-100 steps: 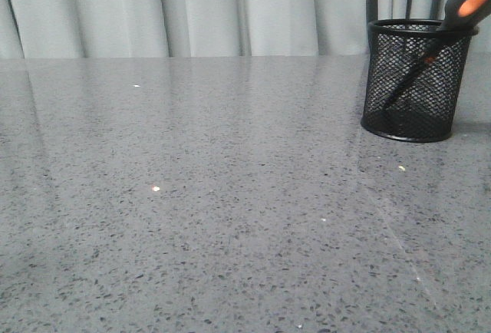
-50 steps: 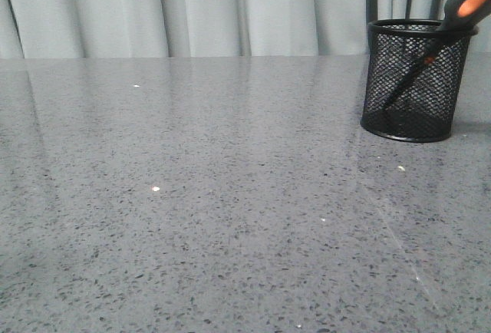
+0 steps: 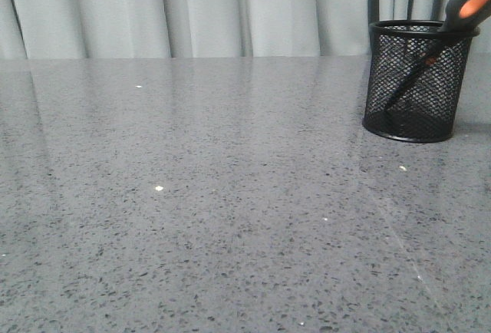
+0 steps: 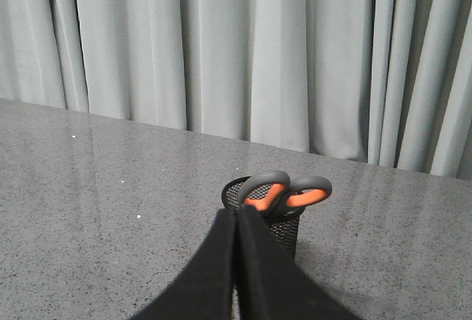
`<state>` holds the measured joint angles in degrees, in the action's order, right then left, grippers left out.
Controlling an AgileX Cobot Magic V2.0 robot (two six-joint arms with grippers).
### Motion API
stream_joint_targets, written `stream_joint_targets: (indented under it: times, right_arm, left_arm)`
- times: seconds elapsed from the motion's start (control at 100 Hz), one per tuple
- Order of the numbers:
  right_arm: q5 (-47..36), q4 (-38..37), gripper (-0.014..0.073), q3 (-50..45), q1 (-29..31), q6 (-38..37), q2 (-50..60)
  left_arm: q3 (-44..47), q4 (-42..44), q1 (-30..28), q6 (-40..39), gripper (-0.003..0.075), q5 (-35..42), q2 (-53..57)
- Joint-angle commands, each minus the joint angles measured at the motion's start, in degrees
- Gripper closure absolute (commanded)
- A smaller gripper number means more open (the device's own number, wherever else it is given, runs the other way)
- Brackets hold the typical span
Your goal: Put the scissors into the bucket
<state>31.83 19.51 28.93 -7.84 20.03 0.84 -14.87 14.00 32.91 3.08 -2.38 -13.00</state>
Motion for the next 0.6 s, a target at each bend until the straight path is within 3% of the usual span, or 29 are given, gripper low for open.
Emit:
stream_joint_targets:
  times: [0.0, 0.08, 0.23, 0.45, 0.59]
  right_arm:
    - [-4.04, 0.61, 0.0649, 1.19, 0.25, 0.48, 0.51]
    - [-4.04, 0.61, 0.0649, 1.19, 0.25, 0.48, 0.51]
    - [-4.04, 0.61, 0.0649, 1.19, 0.25, 0.48, 0.51]
    - [-4.04, 0.61, 0.0649, 1.19, 0.25, 0.48, 0.51]
    - [-4.04, 0.61, 0.0649, 1.19, 0.25, 0.48, 0.51]
  left_arm:
    - [3.51, -3.63, -6.27, -0.84, 0.0739, 15.65, -0.35]
    - [9.12, -3.80, -10.37, -3.88, 0.0740, 21.71, 1.39]
    - [16.32, -4.82, -11.87, -4.13, 0.0739, 20.14, 9.04]
    - [17.13, -10.41, -16.70, -4.13, 0.0739, -7.47, 14.70]
    - [17.13, -12.23, -19.12, -4.02, 0.0739, -11.08, 14.70]
